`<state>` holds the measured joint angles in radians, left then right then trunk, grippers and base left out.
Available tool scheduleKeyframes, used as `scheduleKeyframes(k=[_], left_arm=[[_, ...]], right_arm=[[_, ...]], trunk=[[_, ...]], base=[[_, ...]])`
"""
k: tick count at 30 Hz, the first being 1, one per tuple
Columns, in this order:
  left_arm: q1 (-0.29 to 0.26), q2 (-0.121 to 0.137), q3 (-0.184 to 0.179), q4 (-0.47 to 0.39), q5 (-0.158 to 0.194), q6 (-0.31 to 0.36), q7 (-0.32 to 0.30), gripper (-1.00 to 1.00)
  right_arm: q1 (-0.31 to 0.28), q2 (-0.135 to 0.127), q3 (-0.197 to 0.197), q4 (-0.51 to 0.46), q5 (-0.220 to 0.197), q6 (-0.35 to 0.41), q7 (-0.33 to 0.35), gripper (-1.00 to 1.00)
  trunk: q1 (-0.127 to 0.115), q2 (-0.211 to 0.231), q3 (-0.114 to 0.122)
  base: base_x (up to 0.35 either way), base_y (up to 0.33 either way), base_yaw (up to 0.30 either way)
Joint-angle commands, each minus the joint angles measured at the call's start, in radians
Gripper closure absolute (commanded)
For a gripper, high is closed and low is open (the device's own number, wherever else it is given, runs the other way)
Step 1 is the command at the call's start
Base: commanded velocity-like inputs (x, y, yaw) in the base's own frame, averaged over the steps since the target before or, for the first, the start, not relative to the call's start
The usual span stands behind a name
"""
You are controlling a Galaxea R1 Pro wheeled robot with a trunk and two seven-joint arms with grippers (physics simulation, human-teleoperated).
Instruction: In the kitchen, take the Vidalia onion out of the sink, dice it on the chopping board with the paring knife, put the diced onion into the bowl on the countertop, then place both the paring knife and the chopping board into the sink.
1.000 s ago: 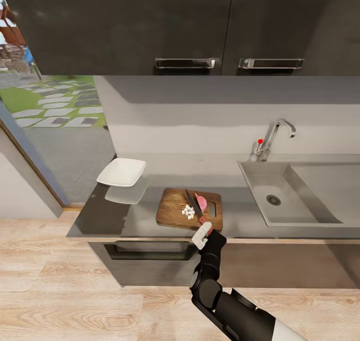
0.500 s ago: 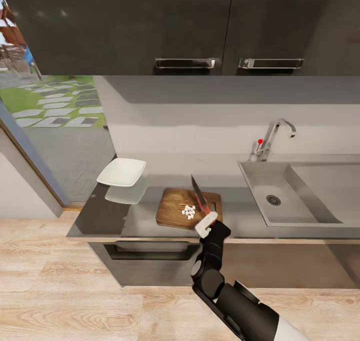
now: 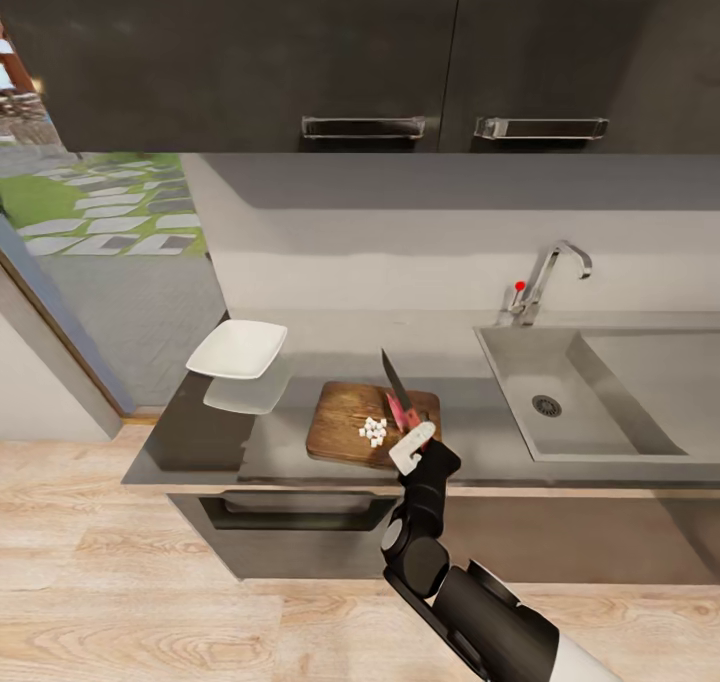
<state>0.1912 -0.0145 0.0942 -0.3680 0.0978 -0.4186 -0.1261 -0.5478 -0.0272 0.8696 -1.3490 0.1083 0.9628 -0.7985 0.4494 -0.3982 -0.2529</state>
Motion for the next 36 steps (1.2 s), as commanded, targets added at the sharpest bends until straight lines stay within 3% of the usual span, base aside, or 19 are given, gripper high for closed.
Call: scheduleKeyframes(k=[1, 9, 21, 25, 27, 29, 30, 31, 33, 34, 35, 36], left_arm=[[0.001, -0.001, 0.006, -0.002, 0.010, 0.001, -0.010, -1.00], [0.001, -0.001, 0.006, -0.002, 0.010, 0.001, -0.010, -1.00], [0.001, -0.001, 0.006, -0.001, 0.010, 0.001, -0.010, -1.00], [0.001, -0.001, 0.006, -0.001, 0.010, 0.001, -0.010, -1.00], [0.001, -0.001, 0.005, -0.001, 0.011, 0.001, -0.010, -1.00], [0.001, -0.001, 0.005, -0.001, 0.010, 0.001, -0.010, -1.00], [0.001, -0.001, 0.005, -0.001, 0.010, 0.001, -0.010, -1.00], [0.001, -0.001, 0.005, -0.001, 0.010, 0.001, -0.010, -1.00], [0.001, -0.001, 0.006, -0.001, 0.010, 0.001, -0.010, -1.00], [0.001, -0.001, 0.006, -0.001, 0.011, 0.001, -0.010, -1.00], [0.001, -0.001, 0.006, 0.000, 0.011, 0.001, -0.010, -1.00], [0.001, -0.001, 0.006, 0.000, 0.011, 0.001, -0.010, -1.00]], right_arm=[[-0.001, -0.001, 0.003, 0.001, 0.003, 0.007, -0.001, 1.00], [-0.001, 0.001, 0.008, 0.088, -0.001, 0.007, 0.002, 1.00], [-0.001, 0.002, 0.008, 0.098, -0.001, 0.004, 0.002, 1.00], [-0.001, 0.000, -0.005, 0.085, 0.003, -0.079, -0.001, 1.00], [-0.001, 0.000, -0.080, 0.067, 0.000, -0.130, 0.001, 1.00], [-0.001, -0.001, -0.210, 0.018, -0.005, -0.170, 0.031, 1.00], [-0.001, -0.003, -0.290, -0.022, -0.012, -0.180, 0.087, 1.00], [-0.001, -0.005, -0.343, -0.045, -0.018, -0.183, 0.141, 1.00], [-0.001, -0.009, -0.508, -0.078, -0.026, -0.184, 0.325, 1.00], [-0.001, -0.009, -0.535, -0.080, -0.027, -0.184, 0.353, 1.00], [-0.001, -0.011, -0.607, -0.085, -0.028, -0.184, 0.428, 1.00], [-0.001, -0.012, -0.643, -0.087, -0.028, -0.183, 0.468, 1.00]], trunk=[[0.001, -0.002, -0.002], [0.001, -0.002, -0.002], [0.001, -0.002, -0.002], [0.001, -0.002, -0.002], [0.001, -0.002, -0.002], [0.001, -0.002, -0.002], [0.001, -0.002, -0.002], [0.001, -0.002, -0.002], [0.001, -0.002, -0.002], [0.001, -0.002, -0.002], [0.001, -0.002, -0.002], [0.001, -0.002, -0.002]], base=[[0.010, -0.007, 0.000], [0.001, -0.001, 0.000], [0.000, 0.000, 0.000], [0.000, 0.000, 0.000], [0.000, 0.000, 0.000], [0.000, 0.000, 0.000], [0.000, 0.000, 0.000], [0.000, 0.000, 0.000], [0.000, 0.000, 0.000], [0.000, 0.000, 0.000], [0.000, 0.000, 0.000], [0.000, 0.000, 0.000]])
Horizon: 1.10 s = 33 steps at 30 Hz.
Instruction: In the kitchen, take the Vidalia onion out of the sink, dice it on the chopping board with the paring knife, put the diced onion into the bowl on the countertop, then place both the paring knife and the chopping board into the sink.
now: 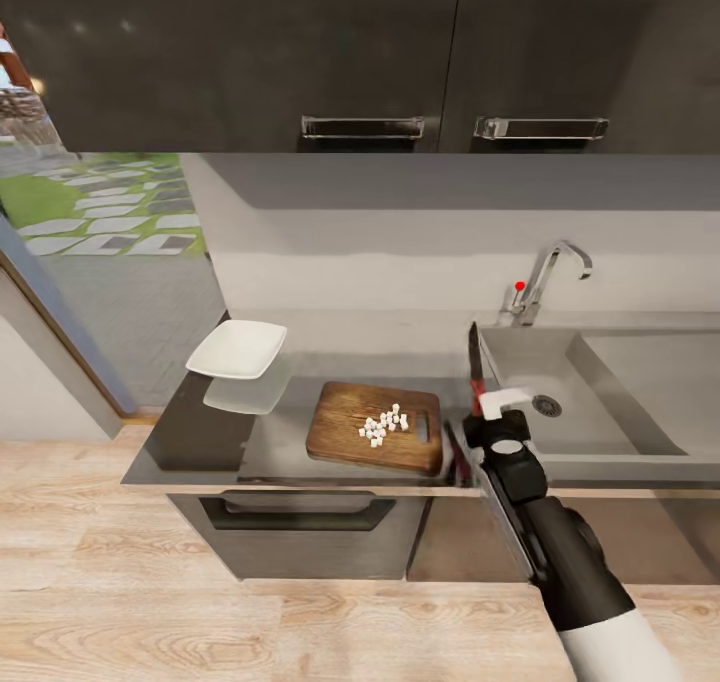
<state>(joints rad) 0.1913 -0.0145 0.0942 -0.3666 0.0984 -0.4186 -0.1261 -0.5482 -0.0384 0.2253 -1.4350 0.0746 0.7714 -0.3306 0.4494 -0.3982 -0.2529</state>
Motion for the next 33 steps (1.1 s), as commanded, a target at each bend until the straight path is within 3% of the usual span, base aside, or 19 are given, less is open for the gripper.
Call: scheduleKeyframes(k=[1, 3, 5, 6, 9, 11, 12, 16, 33], left_arm=[[0.000, -0.001, 0.005, -0.002, 0.010, 0.001, -0.010, -1.00], [0.000, -0.001, 0.005, -0.002, 0.010, 0.001, -0.010, -1.00], [0.000, -0.001, 0.005, -0.002, 0.010, 0.001, -0.010, -1.00], [0.000, -0.001, 0.005, -0.002, 0.010, 0.001, -0.010, -1.00], [0.000, -0.001, 0.005, -0.002, 0.010, 0.001, -0.010, -1.00], [0.000, -0.001, 0.005, -0.002, 0.010, 0.001, -0.010, -1.00], [0.000, -0.001, 0.005, -0.002, 0.010, 0.001, -0.010, -1.00], [0.000, -0.001, 0.005, -0.003, 0.009, 0.000, -0.010, -1.00], [0.000, -0.001, 0.005, -0.003, 0.008, 0.000, -0.010, -1.00]], right_arm=[[-0.001, -0.004, -0.033, -0.002, 0.005, 0.008, 0.047, 1.00], [-0.001, -0.019, -0.062, -0.003, 0.005, 0.008, 0.112, 1.00], [-0.001, -0.053, -0.103, -0.003, -0.003, 0.008, 0.196, 1.00], [-0.001, -0.065, -0.134, -0.002, -0.007, 0.008, 0.234, 1.00], [-0.001, -0.086, -0.315, 0.002, -0.009, 0.009, 0.428, 1.00], [-0.001, -0.093, -0.351, 0.008, -0.001, 0.008, 0.471, 1.00], [-0.001, -0.110, -0.365, 0.015, 0.007, 0.007, 0.489, 1.00], [-0.001, -0.132, -0.373, 0.065, 0.012, 0.008, 0.501, 1.00], [0.000, -0.135, -0.374, 0.105, 0.013, 0.008, 0.502, 1.00]], trunk=[[0.001, -0.002, -0.002], [0.001, -0.002, -0.002], [0.001, -0.002, -0.002], [0.001, -0.002, -0.002], [0.001, -0.002, -0.002], [0.001, -0.002, -0.002], [0.001, -0.002, -0.002], [0.001, -0.002, -0.002], [0.001, -0.002, -0.002]], base=[[0.000, 0.000, 0.000], [0.000, 0.000, 0.000], [0.000, 0.000, 0.000], [0.000, 0.000, 0.000], [0.000, 0.000, 0.000], [0.000, 0.000, 0.000], [0.000, 0.000, 0.000], [0.017, -0.019, 0.000], [0.186, -0.234, 0.000]])
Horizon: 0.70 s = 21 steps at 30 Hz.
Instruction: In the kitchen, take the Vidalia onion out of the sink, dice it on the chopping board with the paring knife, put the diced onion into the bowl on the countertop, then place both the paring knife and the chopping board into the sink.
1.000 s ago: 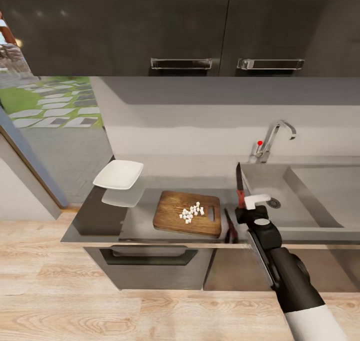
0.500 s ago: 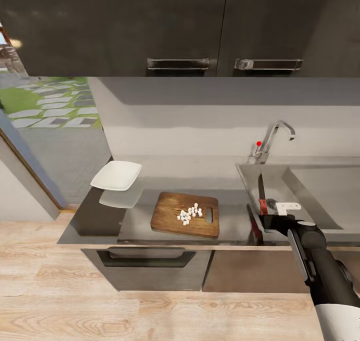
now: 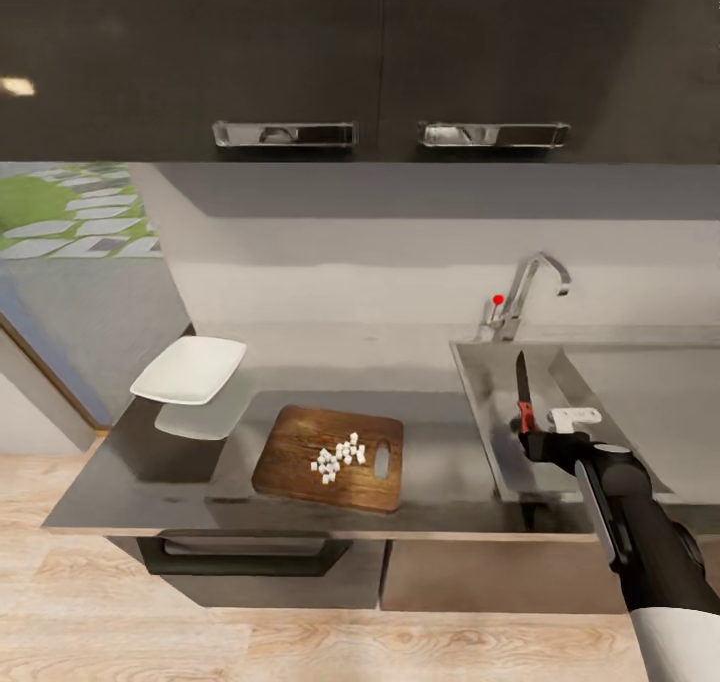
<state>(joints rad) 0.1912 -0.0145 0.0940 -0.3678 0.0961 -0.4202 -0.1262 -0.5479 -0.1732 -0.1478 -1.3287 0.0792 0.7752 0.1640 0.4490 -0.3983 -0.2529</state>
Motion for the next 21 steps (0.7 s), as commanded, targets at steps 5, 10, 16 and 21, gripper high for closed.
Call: scheduleKeyframes(k=[5, 10, 16, 21], left_arm=[[0.001, -0.001, 0.006, -0.002, 0.010, 0.001, -0.010, -1.00], [0.001, 0.001, 0.006, -0.002, 0.011, 0.001, -0.010, -1.00], [0.001, 0.001, 0.006, -0.002, 0.011, 0.001, -0.010, -1.00], [0.001, 0.001, 0.006, -0.002, 0.011, 0.001, -0.010, -1.00]], right_arm=[[-0.001, 0.002, 0.000, 0.051, 0.008, 0.001, 0.010, 1.00], [-0.001, 0.003, 0.001, 0.131, 0.007, -0.006, 0.012, 1.00], [-0.001, 0.008, 0.004, 0.206, 0.005, -0.009, 0.012, 1.00], [-0.001, 0.015, 0.005, 0.236, 0.005, -0.018, 0.012, 1.00]], trunk=[[0.001, -0.002, -0.002], [0.001, -0.002, -0.002], [0.001, -0.002, -0.006], [0.001, -0.002, -0.013]], base=[[0.218, -0.227, 0.000], [0.154, -0.155, 0.000], [0.012, -0.013, 0.000], [0.000, 0.000, 0.000]])
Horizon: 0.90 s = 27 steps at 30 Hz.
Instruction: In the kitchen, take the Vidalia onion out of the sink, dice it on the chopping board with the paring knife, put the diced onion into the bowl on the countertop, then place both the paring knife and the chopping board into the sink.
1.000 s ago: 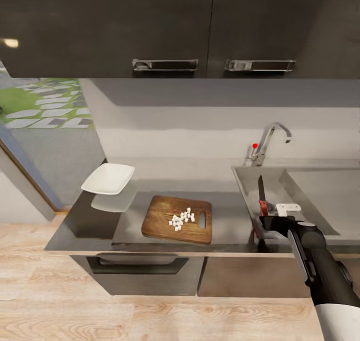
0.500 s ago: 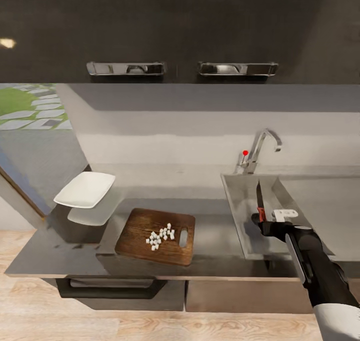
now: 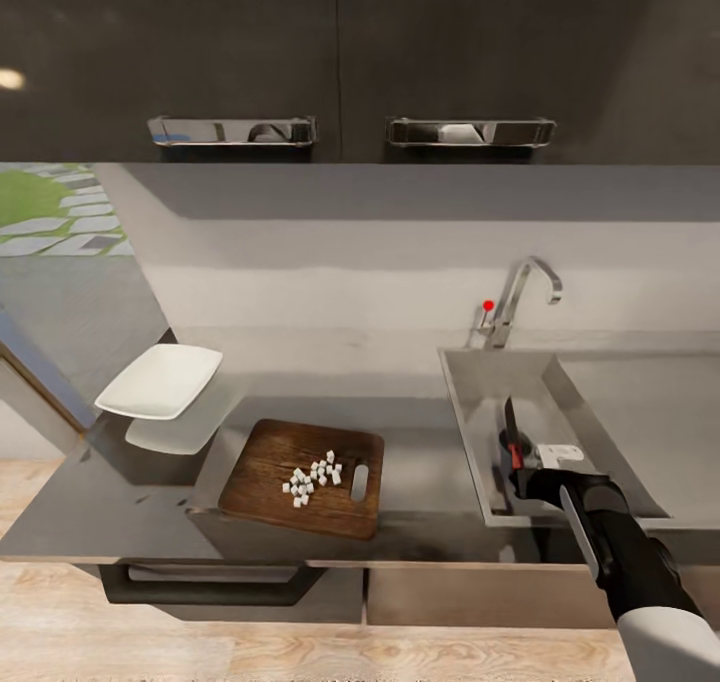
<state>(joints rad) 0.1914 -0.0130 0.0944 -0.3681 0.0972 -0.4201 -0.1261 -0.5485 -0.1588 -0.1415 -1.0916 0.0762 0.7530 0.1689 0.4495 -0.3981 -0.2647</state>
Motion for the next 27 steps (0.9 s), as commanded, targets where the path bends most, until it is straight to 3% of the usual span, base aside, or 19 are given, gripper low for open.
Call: scheduleKeyframes(k=[1, 27], left_arm=[[0.000, -0.001, 0.005, -0.002, 0.010, 0.001, -0.010, -1.00], [0.000, -0.001, 0.005, -0.002, 0.010, 0.001, -0.010, -1.00]], right_arm=[[-0.001, 0.000, -0.001, 0.002, 0.008, -0.008, 0.007, 1.00], [-0.001, 0.001, 0.008, 0.025, 0.008, -0.027, 0.006, 1.00]], trunk=[[0.001, -0.002, -0.003], [0.001, -0.002, -0.044]], base=[[0.000, 0.000, 0.000], [0.000, 0.000, 0.000]])
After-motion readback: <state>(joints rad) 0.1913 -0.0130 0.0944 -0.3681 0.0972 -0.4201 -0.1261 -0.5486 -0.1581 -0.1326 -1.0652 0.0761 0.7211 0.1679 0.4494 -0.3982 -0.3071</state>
